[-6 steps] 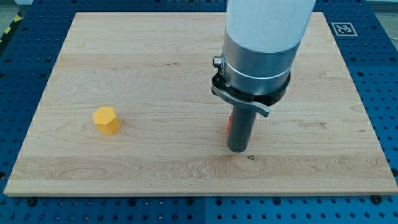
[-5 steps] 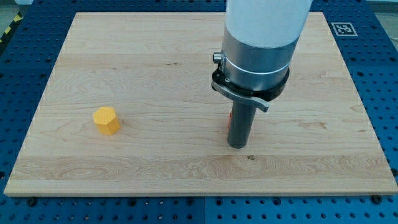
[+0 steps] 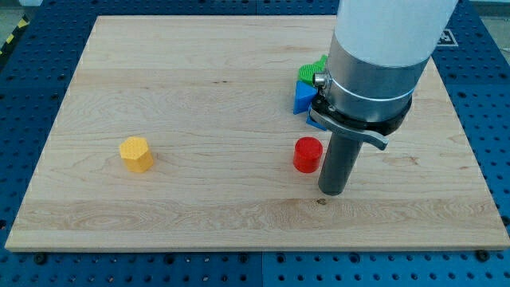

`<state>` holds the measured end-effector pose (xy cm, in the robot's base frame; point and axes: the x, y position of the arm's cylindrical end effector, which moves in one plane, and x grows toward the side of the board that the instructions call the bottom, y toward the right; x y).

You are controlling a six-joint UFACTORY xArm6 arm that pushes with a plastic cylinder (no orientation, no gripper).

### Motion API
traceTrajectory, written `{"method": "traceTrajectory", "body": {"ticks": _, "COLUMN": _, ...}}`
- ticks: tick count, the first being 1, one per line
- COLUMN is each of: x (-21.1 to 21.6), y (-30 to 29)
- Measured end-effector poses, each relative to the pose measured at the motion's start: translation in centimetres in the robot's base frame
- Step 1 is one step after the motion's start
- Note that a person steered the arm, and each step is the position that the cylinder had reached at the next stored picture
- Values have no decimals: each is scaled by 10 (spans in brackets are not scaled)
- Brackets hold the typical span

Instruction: Move the red circle diagonally to the cube

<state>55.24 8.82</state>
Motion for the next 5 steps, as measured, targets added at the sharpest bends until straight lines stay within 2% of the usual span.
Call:
{"method": "traceTrajectory", "body": {"ticks": 1, "x": -2, "y": -59}}
{"method": "traceTrajectory", "body": {"ticks": 2, "x": -30, "y": -61}}
{"method": "traceTrajectory", "body": {"ticks": 5, "x": -39, "y": 9}}
